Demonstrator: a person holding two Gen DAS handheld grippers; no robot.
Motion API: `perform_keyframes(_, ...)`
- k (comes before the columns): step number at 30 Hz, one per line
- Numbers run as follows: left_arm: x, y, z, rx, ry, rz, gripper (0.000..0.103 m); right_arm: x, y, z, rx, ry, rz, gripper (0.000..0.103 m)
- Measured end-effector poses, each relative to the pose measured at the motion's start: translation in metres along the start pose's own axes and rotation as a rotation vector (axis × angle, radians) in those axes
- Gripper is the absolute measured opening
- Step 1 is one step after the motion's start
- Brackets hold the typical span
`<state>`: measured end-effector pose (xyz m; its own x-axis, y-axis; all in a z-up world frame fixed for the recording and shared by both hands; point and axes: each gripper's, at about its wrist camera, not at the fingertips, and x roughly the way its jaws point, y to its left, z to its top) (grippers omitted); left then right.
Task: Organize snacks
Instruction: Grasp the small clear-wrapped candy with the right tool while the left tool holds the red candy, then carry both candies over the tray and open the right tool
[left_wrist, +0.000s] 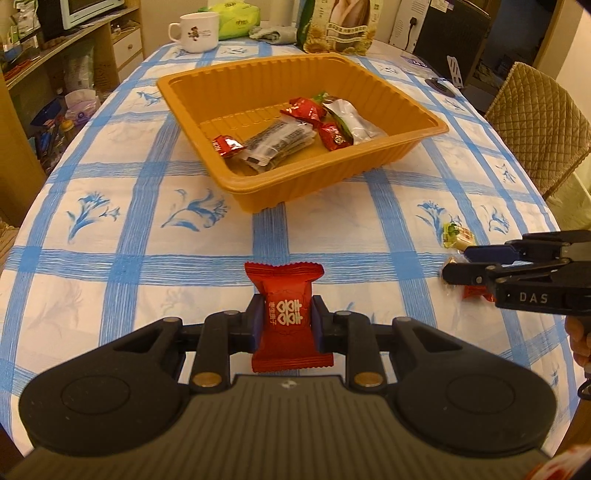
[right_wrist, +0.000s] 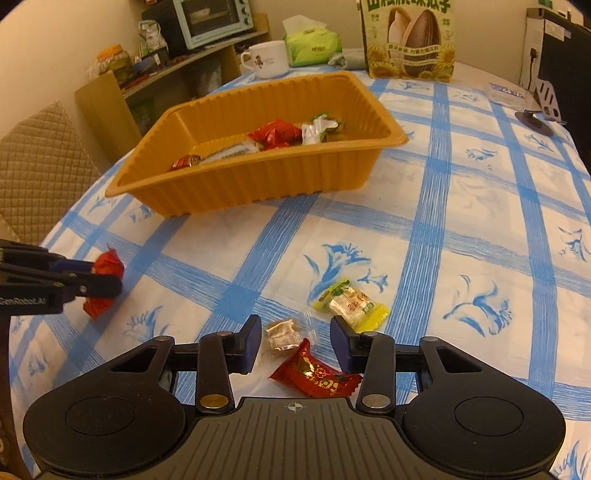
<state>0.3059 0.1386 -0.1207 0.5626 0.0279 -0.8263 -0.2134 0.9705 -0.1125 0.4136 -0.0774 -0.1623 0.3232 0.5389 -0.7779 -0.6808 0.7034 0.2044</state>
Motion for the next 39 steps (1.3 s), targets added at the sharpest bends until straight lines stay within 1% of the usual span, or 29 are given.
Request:
perform_keyframes(2,-0.002,0.002,-0.001,-0.006,-0.003,0.005,0.023,0.002,0.004,-0.002,-0.015,0.0,0.002,0.041)
perform_keyframes(5,-0.005,0.005,-0.002,-0.013,-0.005,0.011,0.023,0.004,0.015,-0.002,-0.054,-0.001,0.006,0.031)
perform_keyframes(6,-0.006,0.005,-0.003,-0.015,-0.006,0.012,0.023,0.005,0.017,-0.002,-0.06,0.001,0.015,0.025)
perform_keyframes(7,-0.006,0.006,-0.003,-0.016,-0.007,0.013,0.023,0.006,0.02,-0.002,-0.069,0.001,0.021,0.021)
perform_keyframes(11,-0.01,0.006,-0.005,-0.016,-0.01,0.015,0.023,0.009,0.031,-0.003,-0.11,-0.002,0.035,0.012)
perform_keyframes(19,-0.018,0.006,-0.008,-0.012,-0.016,0.021,0.023,0.003,0.04,-0.003,-0.122,-0.026,0.049,0.012)
perform_keyframes(32,-0.041,-0.002,-0.003,0.008,-0.052,0.006,0.023,-0.036,0.051,0.008,-0.087,-0.104,0.092,0.012)
perform_keyframes(39,-0.059,-0.006,0.01,0.035,-0.097,-0.018,0.023,-0.057,0.052,0.022,-0.059,-0.151,0.103,0.012)
